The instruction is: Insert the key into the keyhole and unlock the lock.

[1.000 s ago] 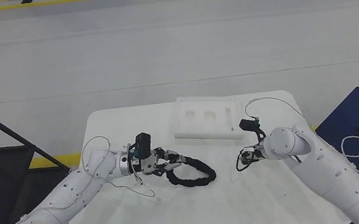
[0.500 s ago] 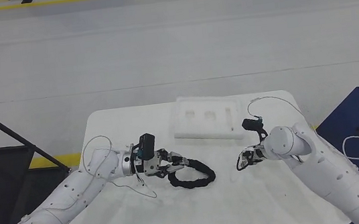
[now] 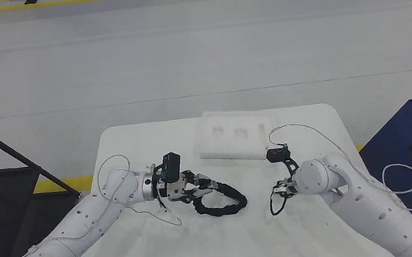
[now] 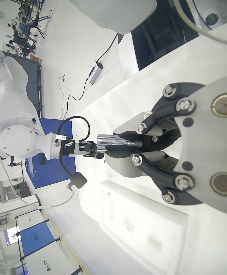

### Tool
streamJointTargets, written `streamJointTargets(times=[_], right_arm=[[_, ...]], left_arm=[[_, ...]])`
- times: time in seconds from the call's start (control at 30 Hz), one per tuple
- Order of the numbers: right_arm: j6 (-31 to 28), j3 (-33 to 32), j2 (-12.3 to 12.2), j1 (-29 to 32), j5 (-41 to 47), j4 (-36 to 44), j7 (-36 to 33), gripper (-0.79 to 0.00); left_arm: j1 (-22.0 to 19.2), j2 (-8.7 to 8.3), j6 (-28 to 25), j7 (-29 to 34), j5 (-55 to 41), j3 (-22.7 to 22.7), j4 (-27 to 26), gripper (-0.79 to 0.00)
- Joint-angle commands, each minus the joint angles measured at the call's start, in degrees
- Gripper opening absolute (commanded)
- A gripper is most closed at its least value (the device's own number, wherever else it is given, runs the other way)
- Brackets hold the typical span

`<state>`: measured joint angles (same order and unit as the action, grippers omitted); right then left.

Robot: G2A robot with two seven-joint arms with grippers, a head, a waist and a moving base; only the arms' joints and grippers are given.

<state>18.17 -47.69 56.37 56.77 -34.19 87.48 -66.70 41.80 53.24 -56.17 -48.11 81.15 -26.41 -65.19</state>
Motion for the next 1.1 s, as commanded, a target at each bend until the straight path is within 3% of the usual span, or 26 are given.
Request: streamJointTargets(times=[0.0,0.8,1.03,1.07], right_arm=[[-1.2,0.7,0.1,-0.1,-1.4,0.4,0.2,-0.551],[-4.2,4.4,1.8,-1.1,-11.3,-0.2,-1.3,-0.582],[-3.6,4.9,2.7,-1.7,-12.1,-1.9,-1.2,-0.634],[-3.3,4.9,2.7,-1.7,-12.2,-2.0,-1.1,-0.686]], left_arm=[[0.1,0.09,-0.1,0.1,0.1,-0.2,0.1,-0.785],[0.8,0.83,-1.2,1.2,1.7,-2.4,-0.1,-0.785],[1.3,0.86,-1.3,1.3,1.9,-3.1,-0.1,-0.785],[1.3,0.86,-1.3,1.3,1.9,-3.2,-0.1,-0.785]])
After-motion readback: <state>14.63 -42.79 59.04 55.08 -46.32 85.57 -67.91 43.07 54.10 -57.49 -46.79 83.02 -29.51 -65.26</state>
